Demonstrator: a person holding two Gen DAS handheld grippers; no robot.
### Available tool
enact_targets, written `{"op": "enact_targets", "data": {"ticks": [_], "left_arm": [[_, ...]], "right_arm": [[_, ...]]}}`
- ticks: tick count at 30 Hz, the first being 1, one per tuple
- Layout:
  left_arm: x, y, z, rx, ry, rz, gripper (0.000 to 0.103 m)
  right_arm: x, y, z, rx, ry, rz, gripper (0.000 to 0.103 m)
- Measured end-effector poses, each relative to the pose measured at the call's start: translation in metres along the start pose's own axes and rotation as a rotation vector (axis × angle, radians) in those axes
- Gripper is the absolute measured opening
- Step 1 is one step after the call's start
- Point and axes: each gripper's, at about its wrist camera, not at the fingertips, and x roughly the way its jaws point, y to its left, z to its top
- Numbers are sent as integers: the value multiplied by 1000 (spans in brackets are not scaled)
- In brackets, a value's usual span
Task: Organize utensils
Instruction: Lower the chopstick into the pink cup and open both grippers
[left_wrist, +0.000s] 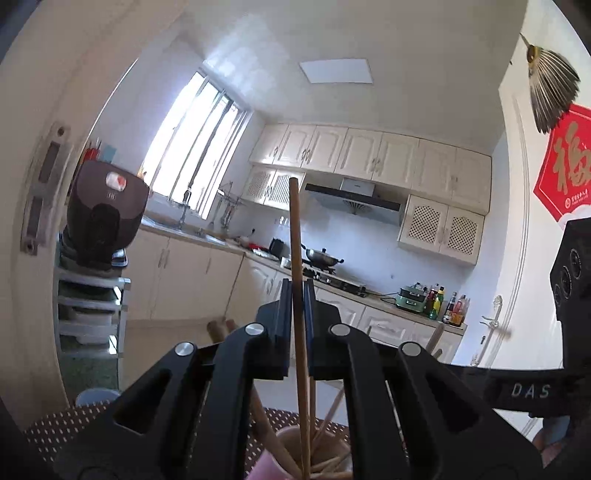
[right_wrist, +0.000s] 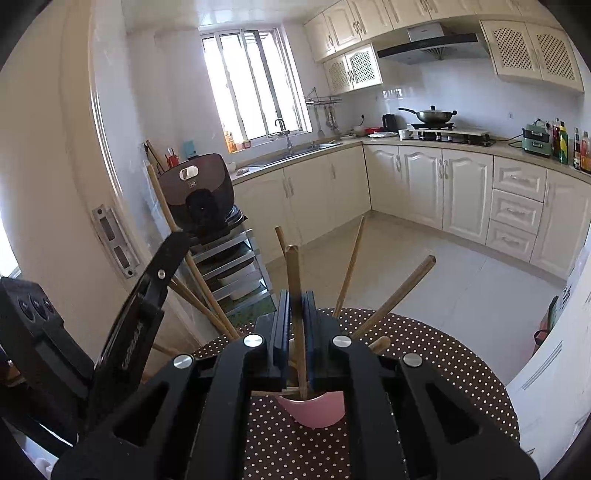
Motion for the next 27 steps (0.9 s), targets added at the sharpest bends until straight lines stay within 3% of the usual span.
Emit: {"op": "enact_targets", "data": {"ticks": [9,10,11,12,13,23,27], "left_arm": [[-2,-2,-4,22,71,-6,8],[-2,-2,-4,31,87,-8,16],[0,-2,-4,33,103,-9,40],[1,-2,-3,28,129,-6,57],[0,-1,-2,22,133,-12,61],[-1,-6,30,64,212,-13,66],[-3,-12,45,86,249,-13,67]], "right_arm": [[0,-2,3,15,17,-11,6],[0,-2,3,15,20,-14,6],[1,-1,4,17,24,-17,6],[1,-1,4,20,26,-17,6],[2,-1,5,25,30,-19,6],[0,8,13,65,78,-40,10],[-11,15,17,60,69,-61,18]]}}
